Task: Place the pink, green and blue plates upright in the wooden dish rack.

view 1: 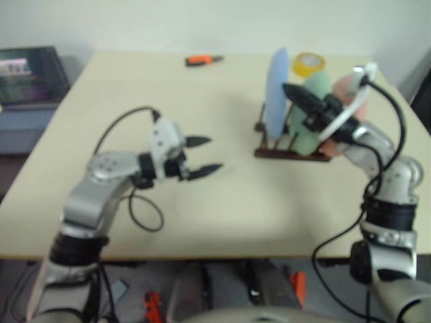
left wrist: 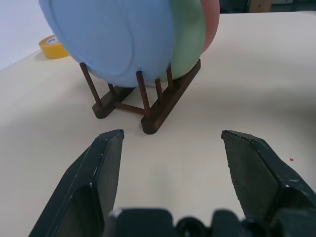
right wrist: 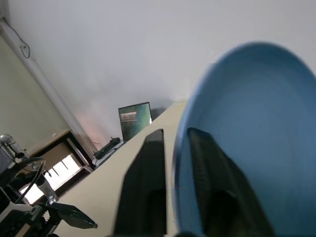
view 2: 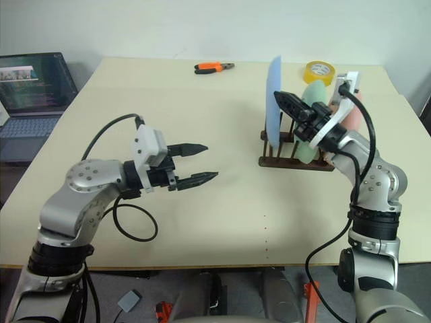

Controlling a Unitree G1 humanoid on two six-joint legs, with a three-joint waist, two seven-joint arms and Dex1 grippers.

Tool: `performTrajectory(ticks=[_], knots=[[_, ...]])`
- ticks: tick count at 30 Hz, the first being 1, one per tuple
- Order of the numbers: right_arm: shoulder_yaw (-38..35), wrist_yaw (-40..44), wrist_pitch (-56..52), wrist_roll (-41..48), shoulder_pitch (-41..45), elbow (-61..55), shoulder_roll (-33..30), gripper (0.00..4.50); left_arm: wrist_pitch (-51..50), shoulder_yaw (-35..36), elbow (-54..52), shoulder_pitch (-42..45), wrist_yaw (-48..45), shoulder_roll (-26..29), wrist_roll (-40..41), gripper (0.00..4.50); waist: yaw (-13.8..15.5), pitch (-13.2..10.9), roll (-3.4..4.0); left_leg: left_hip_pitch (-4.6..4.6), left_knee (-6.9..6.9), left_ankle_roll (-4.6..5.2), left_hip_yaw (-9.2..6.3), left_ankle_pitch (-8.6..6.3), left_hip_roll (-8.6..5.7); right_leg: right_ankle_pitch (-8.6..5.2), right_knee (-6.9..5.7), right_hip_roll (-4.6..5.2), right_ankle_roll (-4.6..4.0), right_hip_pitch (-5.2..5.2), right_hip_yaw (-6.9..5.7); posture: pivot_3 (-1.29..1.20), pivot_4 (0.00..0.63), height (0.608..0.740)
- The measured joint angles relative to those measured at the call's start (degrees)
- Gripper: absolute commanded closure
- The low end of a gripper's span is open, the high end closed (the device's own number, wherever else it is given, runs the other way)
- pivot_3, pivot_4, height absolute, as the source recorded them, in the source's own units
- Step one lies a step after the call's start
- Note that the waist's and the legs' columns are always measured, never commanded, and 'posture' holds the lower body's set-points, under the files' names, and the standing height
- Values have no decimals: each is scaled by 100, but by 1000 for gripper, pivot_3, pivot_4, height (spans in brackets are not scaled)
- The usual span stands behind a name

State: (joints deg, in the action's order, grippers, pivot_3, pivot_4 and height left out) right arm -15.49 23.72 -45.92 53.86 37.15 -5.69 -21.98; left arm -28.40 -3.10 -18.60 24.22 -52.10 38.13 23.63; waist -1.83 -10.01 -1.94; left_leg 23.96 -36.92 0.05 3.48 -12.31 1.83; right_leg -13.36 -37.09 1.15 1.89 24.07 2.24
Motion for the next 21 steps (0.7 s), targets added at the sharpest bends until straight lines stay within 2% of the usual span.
performTrajectory(ticks=[6,13,17,19,21], knots=[[0,5,110,-159,2,91,-1,840,0,0,0,0,0,2,0,996,0,0,0,0,1,0,0,0,0,0,1,0,0,0,0,0,150,740],[-1,172,299,-313,65,74,-61,840,0,0,0,0,0,36,1,996,0,0,0,0,0,0,0,0,0,-1,0,0,1,0,0,0,150,740],[94,371,526,-588,252,-55,-406,840,1,0,0,0,-2,46,2,996,2,-1,1,0,1,0,1,0,-1,-2,3,0,4,1,0,0,150,740],[164,633,567,-762,296,-192,-809,840,2,2,2,3,-7,59,3,996,5,-1,1,1,4,0,0,0,0,-3,7,1,3,0,-2,0,150,740],[214,1069,569,-890,246,-289,-1477,840,4,16,5,3,-20,109,7,996,22,-1,1,5,5,0,-1,0,-2,-4,11,3,1,2,-4,0,150,740]])
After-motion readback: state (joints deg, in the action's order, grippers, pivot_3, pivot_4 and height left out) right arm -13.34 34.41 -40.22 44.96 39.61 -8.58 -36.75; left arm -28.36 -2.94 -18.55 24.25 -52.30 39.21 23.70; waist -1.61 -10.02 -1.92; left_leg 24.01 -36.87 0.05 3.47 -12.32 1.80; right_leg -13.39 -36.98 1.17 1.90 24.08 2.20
